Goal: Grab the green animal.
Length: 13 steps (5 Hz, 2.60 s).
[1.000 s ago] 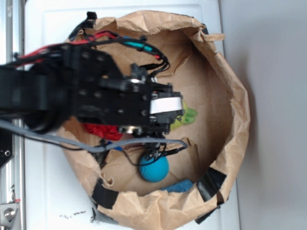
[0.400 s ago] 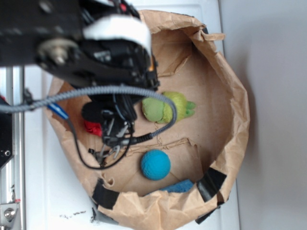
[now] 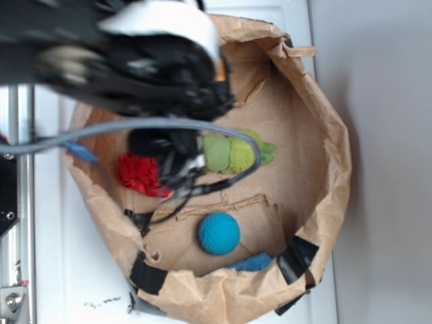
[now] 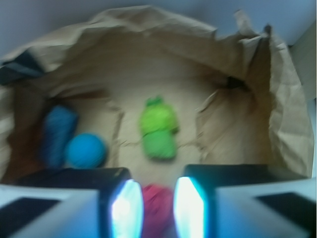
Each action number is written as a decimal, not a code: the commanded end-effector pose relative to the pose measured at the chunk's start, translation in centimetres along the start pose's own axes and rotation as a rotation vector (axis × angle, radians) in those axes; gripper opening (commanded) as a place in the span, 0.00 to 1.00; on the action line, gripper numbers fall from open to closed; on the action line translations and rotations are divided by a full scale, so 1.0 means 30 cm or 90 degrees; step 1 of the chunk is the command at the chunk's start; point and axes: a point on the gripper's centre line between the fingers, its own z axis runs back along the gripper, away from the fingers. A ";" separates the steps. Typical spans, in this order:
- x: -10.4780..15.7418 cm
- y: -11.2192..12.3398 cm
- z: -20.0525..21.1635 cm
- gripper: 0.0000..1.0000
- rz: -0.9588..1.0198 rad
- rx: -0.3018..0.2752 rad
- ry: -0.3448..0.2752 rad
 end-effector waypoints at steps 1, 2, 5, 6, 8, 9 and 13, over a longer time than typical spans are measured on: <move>0.097 0.011 -0.196 1.00 0.002 0.065 -0.013; 0.091 0.015 -0.236 1.00 -0.008 0.073 -0.006; 0.004 0.061 -0.281 1.00 -0.015 -0.032 0.105; -0.005 0.053 -0.245 1.00 -0.018 -0.063 0.122; -0.036 0.039 -0.282 1.00 -0.036 -0.053 0.104; -0.043 0.036 -0.332 1.00 -0.037 -0.025 0.077; -0.139 0.066 -0.312 0.00 -0.019 -0.022 0.066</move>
